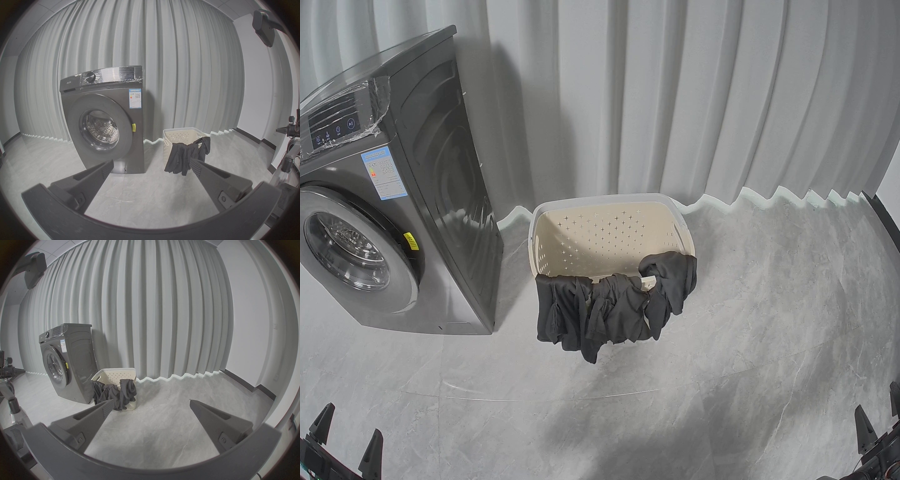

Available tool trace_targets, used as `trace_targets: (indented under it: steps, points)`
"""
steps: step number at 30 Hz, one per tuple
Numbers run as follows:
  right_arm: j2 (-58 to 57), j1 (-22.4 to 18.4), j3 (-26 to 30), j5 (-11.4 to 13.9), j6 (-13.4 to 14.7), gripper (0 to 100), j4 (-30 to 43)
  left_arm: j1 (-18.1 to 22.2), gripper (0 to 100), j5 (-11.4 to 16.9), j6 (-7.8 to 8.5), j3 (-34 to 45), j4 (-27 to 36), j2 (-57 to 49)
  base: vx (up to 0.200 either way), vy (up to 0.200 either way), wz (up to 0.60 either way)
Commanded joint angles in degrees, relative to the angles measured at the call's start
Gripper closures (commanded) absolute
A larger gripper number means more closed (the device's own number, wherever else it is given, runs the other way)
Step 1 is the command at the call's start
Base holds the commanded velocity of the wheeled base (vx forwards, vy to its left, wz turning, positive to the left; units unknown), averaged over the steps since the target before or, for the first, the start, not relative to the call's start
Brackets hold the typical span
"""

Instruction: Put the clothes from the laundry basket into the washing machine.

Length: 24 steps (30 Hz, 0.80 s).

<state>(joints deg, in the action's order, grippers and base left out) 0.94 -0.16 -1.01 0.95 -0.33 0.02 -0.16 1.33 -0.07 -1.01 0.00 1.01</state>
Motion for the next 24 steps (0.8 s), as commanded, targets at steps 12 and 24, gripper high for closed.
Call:
trace_targets:
  steps: [12,24]
  points:
    - [-0.50,0.07,1.01,0.02,-0.02,0,-0.02,-0.02,0,-0.01,-0.10,0.92,0.00,-1.01,0.067,0.000,0.00]
    - [-0.50,-0.02,1.01,0.02,-0.02,0,-0.02,-0.02,0,-0.01,-0.01,0.92,0.00,-1.01,0.083,0.000,0.00]
